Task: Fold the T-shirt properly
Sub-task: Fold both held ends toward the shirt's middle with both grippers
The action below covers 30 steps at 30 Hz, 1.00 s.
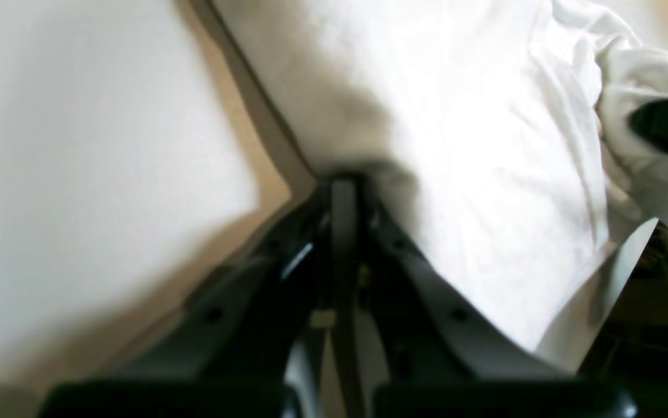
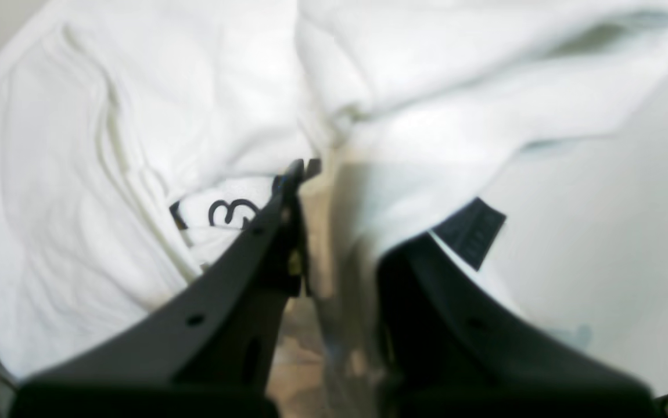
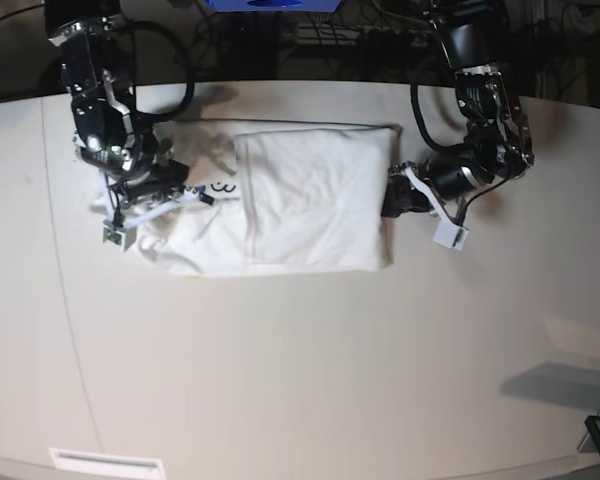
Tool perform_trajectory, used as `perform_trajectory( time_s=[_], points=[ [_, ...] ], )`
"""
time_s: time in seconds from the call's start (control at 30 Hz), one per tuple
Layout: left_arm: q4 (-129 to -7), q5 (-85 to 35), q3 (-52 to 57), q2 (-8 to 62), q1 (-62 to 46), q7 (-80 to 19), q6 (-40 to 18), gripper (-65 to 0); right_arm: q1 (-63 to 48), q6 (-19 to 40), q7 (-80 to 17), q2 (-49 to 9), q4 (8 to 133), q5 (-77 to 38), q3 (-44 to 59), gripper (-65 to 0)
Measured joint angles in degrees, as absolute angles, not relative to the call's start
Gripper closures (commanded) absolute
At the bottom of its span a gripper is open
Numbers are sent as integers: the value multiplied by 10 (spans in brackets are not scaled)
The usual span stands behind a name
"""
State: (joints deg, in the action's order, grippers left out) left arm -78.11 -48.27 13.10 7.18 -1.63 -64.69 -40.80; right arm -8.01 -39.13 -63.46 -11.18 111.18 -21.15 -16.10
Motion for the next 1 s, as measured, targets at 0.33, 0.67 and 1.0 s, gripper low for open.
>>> perform_trajectory(
  time_s=[0.33,0.67,1.0],
  points=[
    [-781,-485,104,68,-14,-647,-408,0,-50,-400,-645,-112,1126,-187,-210,0],
    [-781,-486,105,77,-14,-649,-410,0,-29,-400,-676,-136,1128,-185,-209,0],
    [-781,-486,105,90,-10,-653,-411,0,-9,-400,-697,-145,1143,-185,-209,0]
  ],
)
